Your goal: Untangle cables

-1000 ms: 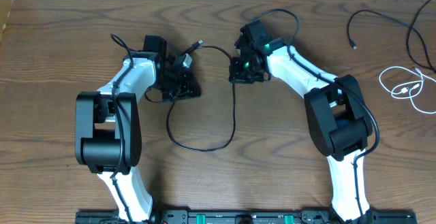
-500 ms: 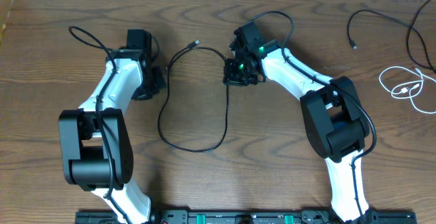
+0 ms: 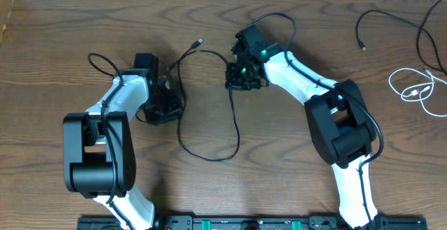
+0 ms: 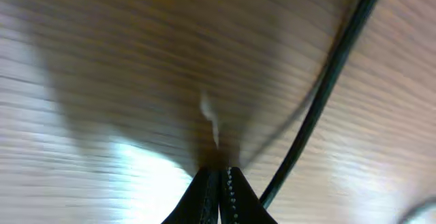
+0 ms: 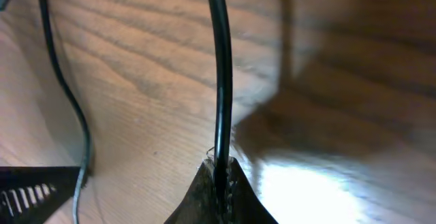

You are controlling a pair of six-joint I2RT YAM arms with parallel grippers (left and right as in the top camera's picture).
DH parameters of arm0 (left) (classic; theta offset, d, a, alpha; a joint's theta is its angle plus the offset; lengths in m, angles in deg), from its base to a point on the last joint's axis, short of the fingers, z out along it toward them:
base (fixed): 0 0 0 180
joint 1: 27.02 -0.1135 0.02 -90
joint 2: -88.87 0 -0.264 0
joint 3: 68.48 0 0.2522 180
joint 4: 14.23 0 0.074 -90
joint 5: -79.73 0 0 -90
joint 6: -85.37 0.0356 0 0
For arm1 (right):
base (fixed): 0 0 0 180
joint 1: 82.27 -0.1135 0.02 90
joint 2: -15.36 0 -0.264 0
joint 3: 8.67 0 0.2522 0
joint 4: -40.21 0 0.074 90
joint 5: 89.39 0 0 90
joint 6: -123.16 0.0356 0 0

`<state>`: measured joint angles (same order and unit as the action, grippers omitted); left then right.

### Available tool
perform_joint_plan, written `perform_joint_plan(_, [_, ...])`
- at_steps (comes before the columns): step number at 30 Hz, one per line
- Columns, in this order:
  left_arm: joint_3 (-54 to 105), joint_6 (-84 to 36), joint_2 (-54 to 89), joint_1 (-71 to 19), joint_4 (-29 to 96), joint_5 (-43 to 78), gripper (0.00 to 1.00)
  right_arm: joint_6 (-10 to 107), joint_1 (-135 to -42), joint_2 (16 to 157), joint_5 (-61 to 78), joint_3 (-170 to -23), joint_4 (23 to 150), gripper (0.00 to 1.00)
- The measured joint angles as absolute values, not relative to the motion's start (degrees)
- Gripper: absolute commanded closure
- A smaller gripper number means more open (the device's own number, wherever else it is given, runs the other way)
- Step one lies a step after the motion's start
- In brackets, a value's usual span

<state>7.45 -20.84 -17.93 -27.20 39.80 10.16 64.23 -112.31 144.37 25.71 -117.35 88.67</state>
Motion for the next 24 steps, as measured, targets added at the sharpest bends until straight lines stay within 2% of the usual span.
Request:
perform_joint_plan(6, [3.80,-22.06,-17.69,-26.90,33.27,20.17,0.92,65.37,-116.33,144.39,25.45,-117.35,87.86,0.98])
perform_joint_plan(8, [1.42,-23.96,-17.21,-26.90,29.35,24.13,0.93,66.33,-117.73,144.39,25.06,-117.35,86.79,0.95])
perform_joint_plan(14, [-0.11,-25.84,-17.08,-26.90,28.02,27.19,0.93,69.26,-122.10,145.16,24.25,-117.35,83.18,0.86])
perform_joint_plan(16, [-0.11,-25.84,-17.08,-26.90,28.00,27.19,0.93,70.50,-123.09,146.51,24.84,-117.39,82.68,0.74])
perform_joint_plan(18, [-0.14,-25.84,-17.08,-26.92,27.95,27.19,0.93,71.18,-123.48,146.56,25.14,-117.78,82.42,0.67])
perform_joint_plan(22, [-0.18,-25.84,-17.08,-26.90,27.87,27.27,0.93,72.08,-125.21,146.56,21.45,-118.37,82.22,0.74])
perform_joint_plan(24, [-0.20,-25.84,-17.08,-26.90,27.80,27.32,0.93,72.71,-126.30,146.56,18.32,-118.70,82.57,0.84])
